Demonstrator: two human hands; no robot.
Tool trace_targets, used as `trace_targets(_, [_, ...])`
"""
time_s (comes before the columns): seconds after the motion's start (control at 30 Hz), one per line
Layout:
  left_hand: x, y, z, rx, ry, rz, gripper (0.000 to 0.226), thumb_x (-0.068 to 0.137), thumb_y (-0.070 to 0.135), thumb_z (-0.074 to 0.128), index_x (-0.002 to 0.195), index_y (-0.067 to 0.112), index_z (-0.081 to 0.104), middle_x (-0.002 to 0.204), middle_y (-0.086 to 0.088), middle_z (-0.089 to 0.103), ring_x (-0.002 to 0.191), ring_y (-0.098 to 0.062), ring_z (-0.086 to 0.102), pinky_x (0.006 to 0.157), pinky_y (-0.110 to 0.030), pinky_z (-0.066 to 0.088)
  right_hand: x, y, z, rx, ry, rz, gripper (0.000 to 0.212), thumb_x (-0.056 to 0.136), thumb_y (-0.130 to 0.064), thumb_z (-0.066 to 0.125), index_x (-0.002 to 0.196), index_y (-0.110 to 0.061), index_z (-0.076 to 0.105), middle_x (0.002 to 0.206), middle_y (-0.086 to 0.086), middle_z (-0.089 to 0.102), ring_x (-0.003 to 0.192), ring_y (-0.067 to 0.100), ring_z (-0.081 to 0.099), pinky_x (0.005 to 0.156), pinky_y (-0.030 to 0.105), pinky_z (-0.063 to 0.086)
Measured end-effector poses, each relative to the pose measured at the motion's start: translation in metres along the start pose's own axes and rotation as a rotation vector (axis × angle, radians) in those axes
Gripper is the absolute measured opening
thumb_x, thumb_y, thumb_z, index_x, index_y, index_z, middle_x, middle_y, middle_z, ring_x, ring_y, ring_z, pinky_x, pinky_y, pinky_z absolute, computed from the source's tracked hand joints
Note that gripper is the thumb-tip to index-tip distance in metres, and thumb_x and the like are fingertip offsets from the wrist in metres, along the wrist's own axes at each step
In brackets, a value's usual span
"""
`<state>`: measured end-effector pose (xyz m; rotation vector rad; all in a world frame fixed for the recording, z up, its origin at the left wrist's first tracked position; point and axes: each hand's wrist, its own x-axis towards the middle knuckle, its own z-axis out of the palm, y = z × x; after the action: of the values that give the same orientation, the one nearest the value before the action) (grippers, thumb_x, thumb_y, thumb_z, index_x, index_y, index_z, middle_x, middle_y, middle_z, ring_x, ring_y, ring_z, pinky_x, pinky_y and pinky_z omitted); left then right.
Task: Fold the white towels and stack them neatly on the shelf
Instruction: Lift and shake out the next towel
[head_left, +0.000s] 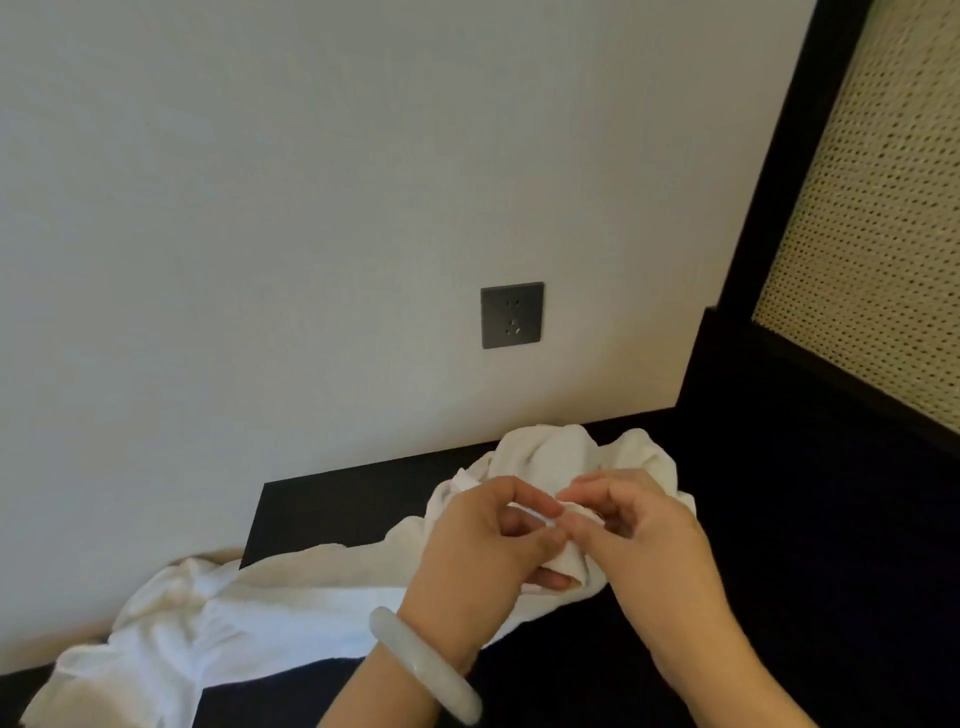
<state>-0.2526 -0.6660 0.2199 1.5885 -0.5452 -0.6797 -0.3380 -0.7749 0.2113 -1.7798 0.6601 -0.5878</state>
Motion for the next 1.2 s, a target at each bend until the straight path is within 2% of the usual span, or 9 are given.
trace_targets(0.07, [-0.003, -0.003, 0.011, -0.009, 0.043, 0.009, 0.010, 0.087, -0.001, 0.068, 0.096, 0.003, 0.066, 0.079, -0.019, 0.070, 0.069, -0.028, 0.071, 0.073, -0.041, 0.061, -0.007, 0.002, -0.014, -0.070, 0.032, -0.012, 0.019, 0.085, -0.012, 0.073, 0.082, -0.030, 0.072, 0.101, -0.016, 0.062, 0.090, 0.001, 0.058, 0.082, 0.017, 0.047])
trace_targets(0.23, [-0.008, -0.004, 0.038, -0.050, 0.023, 0.028, 0.016, 0.085, -0.003, 0.068, 0.098, 0.007, 0.065, 0.069, -0.005, 0.067, 0.069, -0.021, 0.072, 0.079, -0.043, 0.060, -0.023, 0.006, -0.042, -0.103, 0.056, -0.035, 0.019, 0.080, -0.018, 0.077, 0.080, -0.037, 0.078, 0.085, -0.020, 0.066, 0.079, 0.004, 0.060, 0.071, 0.016, 0.043])
trace_targets(0.37, [-0.012, -0.010, 0.062, -0.055, -0.021, -0.023, 0.027, 0.079, 0.006, 0.071, 0.102, 0.016, 0.063, 0.091, -0.008, 0.071, 0.085, -0.021, 0.073, 0.086, -0.039, 0.058, -0.030, 0.015, -0.067, -0.106, 0.115, -0.013, 0.024, 0.080, -0.014, 0.078, 0.088, -0.037, 0.075, 0.084, -0.021, 0.069, 0.081, -0.002, 0.063, 0.071, 0.017, 0.050])
trace_targets(0.5, [-0.016, -0.016, 0.077, -0.077, -0.077, -0.054, 0.041, 0.067, 0.023, 0.066, 0.107, 0.018, 0.061, 0.097, -0.001, 0.075, 0.096, -0.017, 0.071, 0.095, -0.041, 0.052, -0.039, 0.027, -0.078, -0.124, 0.105, -0.043, 0.027, 0.076, -0.013, 0.081, 0.088, -0.035, 0.071, 0.085, -0.016, 0.070, 0.081, 0.003, 0.065, 0.072, 0.021, 0.053])
trace_targets(0.7, [-0.018, -0.023, 0.081, -0.067, -0.118, -0.072, 0.028, 0.081, 0.009, 0.067, 0.108, 0.013, 0.062, 0.096, 0.000, 0.076, 0.098, -0.017, 0.071, 0.097, -0.042, 0.052, -0.039, 0.043, -0.072, -0.069, 0.326, 0.004, 0.025, 0.076, -0.011, 0.080, 0.080, -0.033, 0.069, 0.085, -0.011, 0.068, 0.081, 0.004, 0.065, 0.077, 0.029, 0.056])
trace_targets(0.9, [-0.020, -0.023, 0.078, -0.078, -0.085, -0.102, 0.024, 0.087, -0.002, 0.064, 0.104, 0.015, 0.061, 0.092, 0.003, 0.076, 0.094, -0.015, 0.072, 0.095, -0.040, 0.053, -0.040, 0.039, -0.075, -0.262, 0.058, -0.082, 0.027, 0.073, -0.020, 0.083, 0.084, -0.038, 0.067, 0.092, -0.024, 0.061, 0.089, -0.004, 0.059, 0.075, 0.016, 0.049])
trace_targets(1.03, [-0.021, -0.025, 0.081, -0.119, -0.124, -0.116, 0.023, 0.089, -0.004, 0.060, 0.106, 0.012, 0.062, 0.093, 0.001, 0.076, 0.094, -0.014, 0.072, 0.094, -0.035, 0.054, -0.040, 0.042, -0.073, -0.385, 0.078, -0.111, 0.034, 0.073, -0.018, 0.084, 0.083, -0.041, 0.062, 0.087, -0.020, 0.059, 0.090, -0.009, 0.053, 0.074, 0.008, 0.044])
trace_targets(1.13, [-0.015, -0.029, 0.077, 0.022, -0.170, -0.038, 0.033, 0.089, -0.011, 0.049, 0.106, 0.012, 0.065, 0.095, -0.003, 0.075, 0.095, -0.014, 0.070, 0.092, -0.024, 0.051, -0.038, 0.048, -0.074, -0.405, 0.132, -0.149, 0.031, 0.080, -0.013, 0.077, 0.082, -0.041, 0.064, 0.087, -0.020, 0.061, 0.090, -0.007, 0.056, 0.073, 0.008, 0.046])
trace_targets(1.2, [-0.003, -0.038, 0.070, 0.345, -0.127, 0.107, 0.044, 0.086, -0.011, 0.044, 0.108, 0.019, 0.069, 0.099, 0.004, 0.068, 0.094, -0.008, 0.063, 0.086, -0.010, 0.045, -0.036, 0.051, -0.078, -0.363, 0.193, -0.135, 0.032, 0.081, -0.011, 0.075, 0.082, -0.041, 0.065, 0.087, -0.020, 0.063, 0.090, -0.007, 0.057, 0.072, 0.012, 0.045])
